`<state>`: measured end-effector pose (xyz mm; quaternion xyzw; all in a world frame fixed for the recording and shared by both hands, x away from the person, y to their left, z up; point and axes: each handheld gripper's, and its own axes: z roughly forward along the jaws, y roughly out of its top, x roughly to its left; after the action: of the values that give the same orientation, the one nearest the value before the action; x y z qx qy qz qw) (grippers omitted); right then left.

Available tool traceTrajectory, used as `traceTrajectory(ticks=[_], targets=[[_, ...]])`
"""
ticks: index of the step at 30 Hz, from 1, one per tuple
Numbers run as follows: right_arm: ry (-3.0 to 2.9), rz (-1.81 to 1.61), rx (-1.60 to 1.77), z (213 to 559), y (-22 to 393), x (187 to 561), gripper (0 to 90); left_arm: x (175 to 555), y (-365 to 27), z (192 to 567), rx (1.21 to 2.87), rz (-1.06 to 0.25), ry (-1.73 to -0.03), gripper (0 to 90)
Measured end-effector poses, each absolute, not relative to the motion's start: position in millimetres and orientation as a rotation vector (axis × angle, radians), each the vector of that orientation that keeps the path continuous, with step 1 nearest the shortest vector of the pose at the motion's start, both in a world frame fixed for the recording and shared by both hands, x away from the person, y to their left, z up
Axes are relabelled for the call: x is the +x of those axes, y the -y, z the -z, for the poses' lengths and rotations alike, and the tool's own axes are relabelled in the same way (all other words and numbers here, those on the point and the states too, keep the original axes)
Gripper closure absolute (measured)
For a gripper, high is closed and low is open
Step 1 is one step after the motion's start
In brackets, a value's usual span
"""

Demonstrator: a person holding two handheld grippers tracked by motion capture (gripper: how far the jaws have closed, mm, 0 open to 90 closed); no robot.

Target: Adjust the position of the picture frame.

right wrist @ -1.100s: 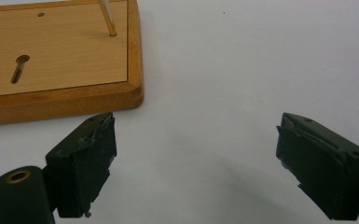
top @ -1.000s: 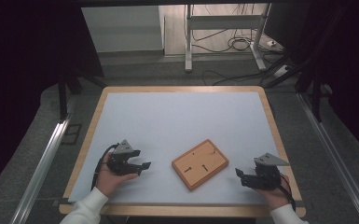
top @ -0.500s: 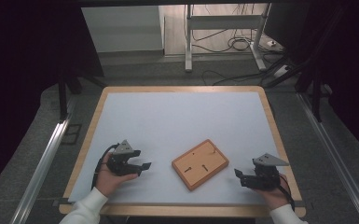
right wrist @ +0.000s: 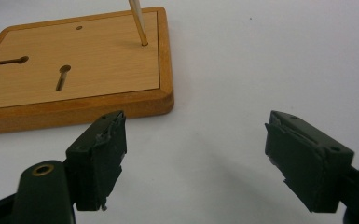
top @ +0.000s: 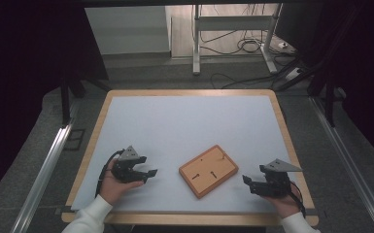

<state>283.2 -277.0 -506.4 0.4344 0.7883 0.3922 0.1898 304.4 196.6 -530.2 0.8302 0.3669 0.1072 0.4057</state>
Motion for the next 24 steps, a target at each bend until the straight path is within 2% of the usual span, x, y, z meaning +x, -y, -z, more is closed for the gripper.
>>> traceTrajectory(ticks=[24], targets=[[-2.246, -1.117, 1.110, 490.6, 227.3, 303.3, 26.2, 304.8, -197.0, 531.2, 2.102, -0.271, -0.929, 28.5]])
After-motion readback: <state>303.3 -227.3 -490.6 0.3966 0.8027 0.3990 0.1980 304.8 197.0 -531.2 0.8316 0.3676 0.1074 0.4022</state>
